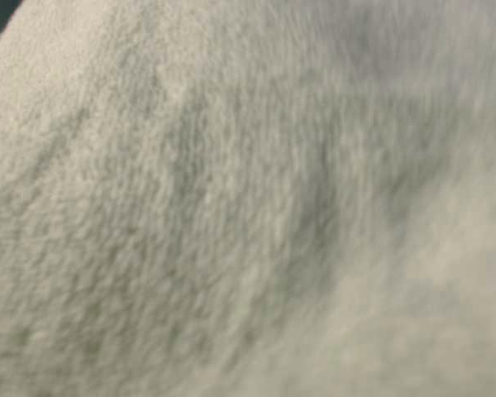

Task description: Fold a bath towel.

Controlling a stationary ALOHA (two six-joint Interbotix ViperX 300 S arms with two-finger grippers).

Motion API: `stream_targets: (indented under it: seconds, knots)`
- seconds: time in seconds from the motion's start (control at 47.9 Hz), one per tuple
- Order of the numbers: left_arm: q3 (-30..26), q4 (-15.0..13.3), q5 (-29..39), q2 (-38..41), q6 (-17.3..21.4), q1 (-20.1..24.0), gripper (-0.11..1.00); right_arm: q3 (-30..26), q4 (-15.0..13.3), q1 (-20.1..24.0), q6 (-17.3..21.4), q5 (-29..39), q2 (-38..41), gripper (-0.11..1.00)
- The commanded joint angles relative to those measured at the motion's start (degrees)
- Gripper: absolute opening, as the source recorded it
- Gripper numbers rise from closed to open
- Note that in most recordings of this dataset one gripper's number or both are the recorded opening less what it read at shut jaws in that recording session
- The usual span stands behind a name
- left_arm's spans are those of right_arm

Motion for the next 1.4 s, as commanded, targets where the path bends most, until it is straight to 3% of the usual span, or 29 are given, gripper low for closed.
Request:
stream_targets:
  seconds: [0.0,0.083,0.25,0.396,0.647,1.064,1.106,1.189,1.314,1.377]
  knots:
    - [2.8,0.2,-0.4,-2.7,-0.4,1.5,0.08,-0.5,-1.3,-5.7,-1.6,-4.7,3.1,0.13]
    - [9.1,-0.3,-2.6,-5.1,-1.3,3.3,0.08,0.1,-0.2,-14.2,-5.4,-14.9,7.3,0.13]
    - [21.8,-0.5,-9.3,-9.8,-5.7,7.2,0.08,0.2,4.7,-30.5,-13.3,-37.5,19.3,0.13]
    - [31.2,-0.5,-9.1,-13.2,-9.4,11.7,0.08,-1.2,6.1,-38.5,-17.8,-51.9,32.0,0.13]
    - [40.6,-0.5,-6.9,-14.2,-10.5,17.1,0.08,-6.2,6.1,-43.2,-23.4,-67.1,48.1,0.13]
    - [42.5,-0.1,-6.9,-12.4,-9.4,19.1,0.09,-7.0,5.4,-44.0,-25.8,-71.1,49.5,0.13]
    - [42.5,-0.1,-6.8,-12.4,-9.4,19.1,0.13,-7.1,5.4,-44.1,-25.8,-71.5,49.5,0.13]
    - [42.4,-0.1,-6.8,-12.5,-9.3,19.1,0.37,-7.3,5.4,-44.0,-25.8,-71.0,49.5,0.15]
    - [41.8,-0.1,-6.5,-13.8,-8.5,19.1,0.75,-6.9,5.4,-43.9,-25.3,-66.9,48.3,0.51]
    - [41.2,-0.1,-5.7,-14.9,-7.5,19.1,0.85,-6.2,5.7,-43.4,-25.1,-63.4,46.4,0.65]
